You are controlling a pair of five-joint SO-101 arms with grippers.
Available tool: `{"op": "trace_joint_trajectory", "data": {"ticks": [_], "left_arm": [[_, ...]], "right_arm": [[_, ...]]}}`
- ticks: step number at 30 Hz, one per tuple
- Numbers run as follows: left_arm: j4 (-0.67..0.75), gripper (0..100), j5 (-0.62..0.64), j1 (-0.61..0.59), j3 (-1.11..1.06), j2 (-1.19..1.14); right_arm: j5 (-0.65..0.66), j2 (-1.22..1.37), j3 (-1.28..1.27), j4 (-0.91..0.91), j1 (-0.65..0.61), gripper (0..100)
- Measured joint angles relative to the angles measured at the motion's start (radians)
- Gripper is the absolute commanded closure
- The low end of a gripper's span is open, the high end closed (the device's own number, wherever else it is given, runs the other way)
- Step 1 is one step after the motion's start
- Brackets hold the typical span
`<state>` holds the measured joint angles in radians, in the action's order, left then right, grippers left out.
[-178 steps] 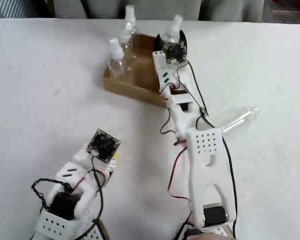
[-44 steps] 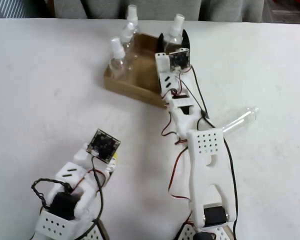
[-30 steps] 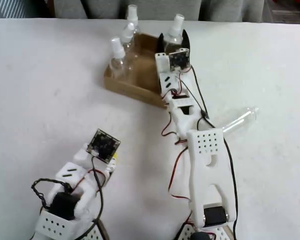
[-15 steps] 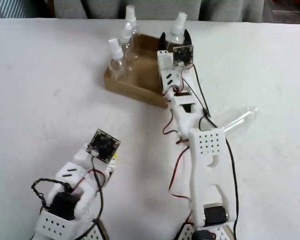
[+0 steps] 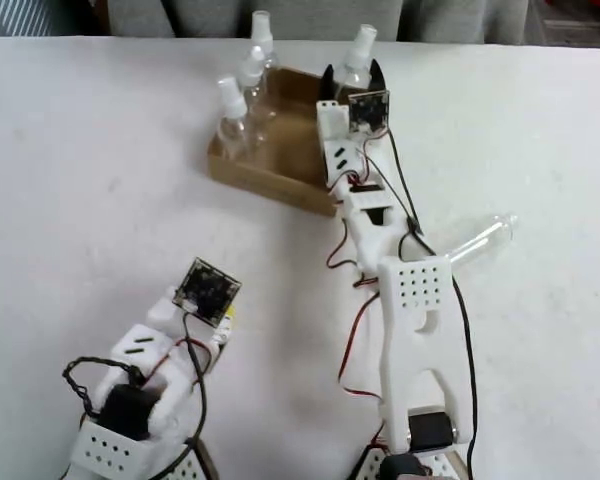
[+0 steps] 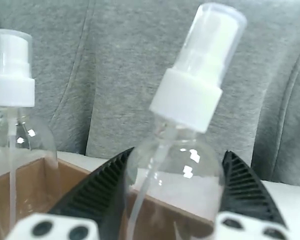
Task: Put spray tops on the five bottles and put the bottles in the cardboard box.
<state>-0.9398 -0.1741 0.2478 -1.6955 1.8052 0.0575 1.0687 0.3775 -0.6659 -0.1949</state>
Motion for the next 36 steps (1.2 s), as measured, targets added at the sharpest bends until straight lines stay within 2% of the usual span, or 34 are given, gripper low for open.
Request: {"op": "trace_joint_trajectory", "data": {"ticks": [20, 27, 36], "left_arm": [[0.000, 98, 0.000, 0.000, 0.000, 0.000], [0.000, 98, 0.000, 0.000, 0.000, 0.000], [0.000, 98, 0.000, 0.000, 0.000, 0.000]], "right_arm": [[0.000, 0.000, 0.017, 0.061, 0.000, 76.8], [0.000, -0.002, 0.017, 0.094, 0.000, 63.1], [0.000, -0.014, 0.017, 0.141, -0.003, 62.9]]}}
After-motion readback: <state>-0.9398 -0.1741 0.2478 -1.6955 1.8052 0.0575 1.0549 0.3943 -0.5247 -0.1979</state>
